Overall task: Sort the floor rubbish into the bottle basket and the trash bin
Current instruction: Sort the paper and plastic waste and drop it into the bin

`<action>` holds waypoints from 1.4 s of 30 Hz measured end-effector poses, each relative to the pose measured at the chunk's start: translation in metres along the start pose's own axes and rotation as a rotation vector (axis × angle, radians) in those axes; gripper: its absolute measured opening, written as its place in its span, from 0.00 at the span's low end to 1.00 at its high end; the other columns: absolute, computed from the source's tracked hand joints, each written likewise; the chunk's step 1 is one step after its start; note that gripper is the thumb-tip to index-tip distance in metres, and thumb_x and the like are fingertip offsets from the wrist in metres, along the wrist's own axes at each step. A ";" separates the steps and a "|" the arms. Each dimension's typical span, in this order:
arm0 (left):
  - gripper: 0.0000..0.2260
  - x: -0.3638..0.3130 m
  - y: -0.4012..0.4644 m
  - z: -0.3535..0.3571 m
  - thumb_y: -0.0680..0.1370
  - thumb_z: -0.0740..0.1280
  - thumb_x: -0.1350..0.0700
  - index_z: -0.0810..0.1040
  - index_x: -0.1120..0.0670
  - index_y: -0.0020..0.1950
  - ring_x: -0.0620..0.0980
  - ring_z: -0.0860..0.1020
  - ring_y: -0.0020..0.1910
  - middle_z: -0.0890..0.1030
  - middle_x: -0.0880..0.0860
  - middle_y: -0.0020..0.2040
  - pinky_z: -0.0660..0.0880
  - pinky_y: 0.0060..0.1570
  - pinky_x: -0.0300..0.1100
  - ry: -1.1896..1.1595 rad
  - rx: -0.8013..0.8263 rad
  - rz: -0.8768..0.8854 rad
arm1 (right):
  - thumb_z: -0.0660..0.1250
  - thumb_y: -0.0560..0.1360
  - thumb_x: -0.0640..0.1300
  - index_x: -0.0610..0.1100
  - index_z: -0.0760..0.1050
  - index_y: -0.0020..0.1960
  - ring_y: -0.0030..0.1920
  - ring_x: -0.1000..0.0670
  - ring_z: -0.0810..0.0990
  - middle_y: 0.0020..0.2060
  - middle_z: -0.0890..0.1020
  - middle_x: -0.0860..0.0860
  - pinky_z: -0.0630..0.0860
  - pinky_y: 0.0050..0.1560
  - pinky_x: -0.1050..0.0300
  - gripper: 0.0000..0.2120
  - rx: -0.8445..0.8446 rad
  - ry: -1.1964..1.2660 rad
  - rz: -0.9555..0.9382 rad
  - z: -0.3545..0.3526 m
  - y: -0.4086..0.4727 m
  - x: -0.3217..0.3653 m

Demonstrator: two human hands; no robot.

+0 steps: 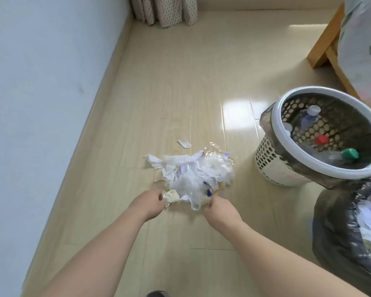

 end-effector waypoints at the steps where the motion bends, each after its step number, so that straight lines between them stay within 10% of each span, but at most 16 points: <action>1: 0.06 0.006 0.013 0.010 0.77 0.60 0.51 0.73 0.51 0.48 0.53 0.78 0.47 0.79 0.51 0.49 0.74 0.45 0.45 -0.016 -0.016 -0.014 | 0.56 0.78 0.40 0.45 0.68 0.40 0.40 0.44 0.74 0.42 0.77 0.47 0.70 0.38 0.57 0.08 0.001 -0.008 0.028 0.010 0.011 -0.002; 4: 0.13 0.018 0.052 0.037 0.80 0.60 0.49 0.73 0.53 0.60 0.56 0.77 0.54 0.75 0.54 0.60 0.73 0.48 0.45 -0.102 -0.058 -0.061 | 0.58 0.78 0.43 0.39 0.71 0.63 0.39 0.45 0.74 0.46 0.82 0.46 0.70 0.36 0.57 0.16 -0.011 -0.036 0.084 0.040 0.048 -0.008; 11: 0.11 0.030 0.081 0.072 0.77 0.65 0.48 0.72 0.54 0.50 0.59 0.76 0.53 0.70 0.55 0.56 0.73 0.52 0.48 -0.165 -0.167 -0.063 | 0.62 0.77 0.44 0.43 0.74 0.56 0.48 0.44 0.81 0.48 0.82 0.46 0.77 0.45 0.55 0.09 0.021 0.014 0.166 0.081 0.098 -0.011; 16: 0.12 0.047 0.067 0.078 0.78 0.62 0.48 0.65 0.52 0.39 0.53 0.73 0.38 0.73 0.50 0.43 0.67 0.35 0.44 -0.271 -0.145 -0.118 | 0.59 0.77 0.36 0.40 0.73 0.57 0.45 0.43 0.79 0.47 0.81 0.44 0.71 0.40 0.58 0.10 0.019 0.008 0.172 0.084 0.098 -0.009; 21: 0.10 0.051 0.033 0.050 0.75 0.63 0.47 0.68 0.53 0.40 0.53 0.79 0.37 0.81 0.53 0.41 0.72 0.37 0.44 -0.386 -0.039 -0.193 | 0.56 0.78 0.38 0.44 0.67 0.37 0.39 0.45 0.72 0.35 0.74 0.48 0.65 0.32 0.58 0.12 0.056 0.014 0.030 0.041 0.061 0.000; 32: 0.06 -0.172 -0.085 -0.107 0.71 0.62 0.60 0.66 0.54 0.38 0.52 0.72 0.31 0.76 0.52 0.31 0.66 0.32 0.40 -0.272 -0.054 0.177 | 0.59 0.71 0.40 0.39 0.78 0.42 0.37 0.47 0.80 0.38 0.84 0.47 0.79 0.40 0.52 0.09 -0.133 0.337 -0.049 -0.148 -0.091 -0.065; 42: 0.03 -0.419 -0.187 -0.027 0.75 0.63 0.55 0.72 0.54 0.44 0.53 0.74 0.33 0.77 0.55 0.37 0.69 0.31 0.40 -0.145 0.043 0.463 | 0.60 0.74 0.40 0.38 0.76 0.41 0.38 0.45 0.77 0.38 0.81 0.41 0.70 0.33 0.57 0.08 -0.446 0.535 0.153 -0.253 -0.178 -0.278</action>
Point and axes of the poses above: each hand's wrist, its own y-axis towards the middle knuckle, its own z-axis out of the palm, x = y × z, the point moved 7 cm from there along y, towards the middle knuckle
